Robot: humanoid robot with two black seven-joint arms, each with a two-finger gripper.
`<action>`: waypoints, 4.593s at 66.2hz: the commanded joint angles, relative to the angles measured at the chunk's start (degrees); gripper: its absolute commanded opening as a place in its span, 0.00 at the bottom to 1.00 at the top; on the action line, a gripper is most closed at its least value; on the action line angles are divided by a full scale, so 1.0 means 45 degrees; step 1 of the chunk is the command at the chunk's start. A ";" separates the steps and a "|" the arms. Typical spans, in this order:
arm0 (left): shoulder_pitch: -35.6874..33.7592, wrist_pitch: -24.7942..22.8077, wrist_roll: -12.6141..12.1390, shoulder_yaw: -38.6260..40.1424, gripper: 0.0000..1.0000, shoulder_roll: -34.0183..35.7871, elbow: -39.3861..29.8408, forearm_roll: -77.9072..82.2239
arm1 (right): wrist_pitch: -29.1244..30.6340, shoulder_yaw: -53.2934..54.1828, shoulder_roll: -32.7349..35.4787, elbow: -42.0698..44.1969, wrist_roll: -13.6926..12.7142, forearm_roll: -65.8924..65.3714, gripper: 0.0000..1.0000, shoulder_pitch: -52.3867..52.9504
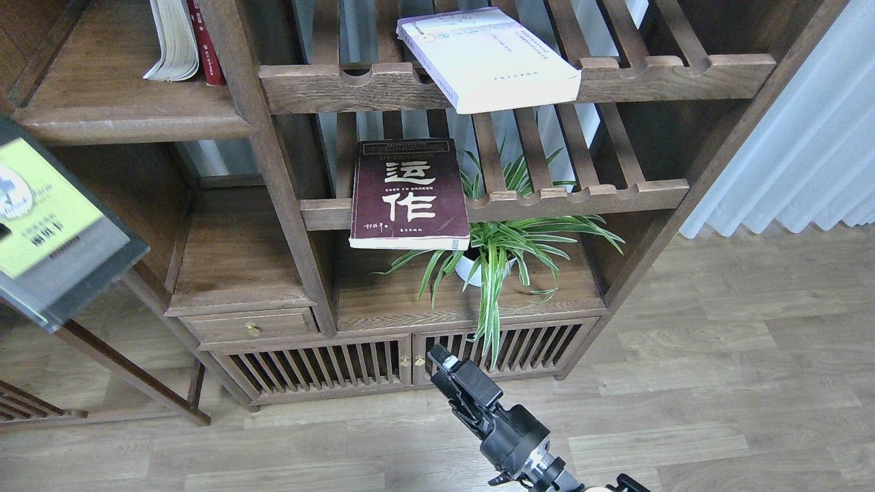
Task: Organize books on shelf
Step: 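Carry the green book with the left gripper into the upper-left compartment, then reach the right gripper up to the white book on the top shelf, then pull the white book down and hold it with both grippers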
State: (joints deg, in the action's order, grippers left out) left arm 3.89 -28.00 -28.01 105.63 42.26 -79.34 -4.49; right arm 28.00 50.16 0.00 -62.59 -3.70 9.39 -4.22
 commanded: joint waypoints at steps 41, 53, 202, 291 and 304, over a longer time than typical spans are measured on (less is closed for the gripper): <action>-1.0531 0.0000 0.0002 -0.4039 0.08 0.3247 0.1225 0.5879 | 0.0000 0.0688 0.0000 -0.0155 0.0041 0.0042 0.95 -0.0039; -1.1468 0.0000 0.0002 -0.4195 0.09 0.1040 0.1732 0.7402 | 0.0000 0.0903 0.0000 -0.0389 0.0236 0.0159 0.95 -0.0019; -0.4810 0.0000 0.0002 -0.6403 1.00 0.0337 0.0092 0.2149 | -0.2136 0.1078 0.0000 -0.5585 0.1760 0.1760 0.93 0.3220; -0.4731 0.0000 0.0002 -0.6169 1.00 -0.0113 0.0209 0.2208 | -0.5285 0.4243 0.0391 -0.4491 0.0804 0.3225 0.06 0.5176; -0.4731 0.0000 0.0002 -0.5895 1.00 -0.1439 0.0228 0.2169 | -0.3235 0.4224 0.0664 -0.5017 -0.0719 0.3245 0.05 0.4123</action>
State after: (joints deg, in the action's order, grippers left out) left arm -17.40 -28.00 -28.00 78.49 39.77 -78.38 5.45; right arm 8.81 69.18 2.00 -83.51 -4.01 23.96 17.49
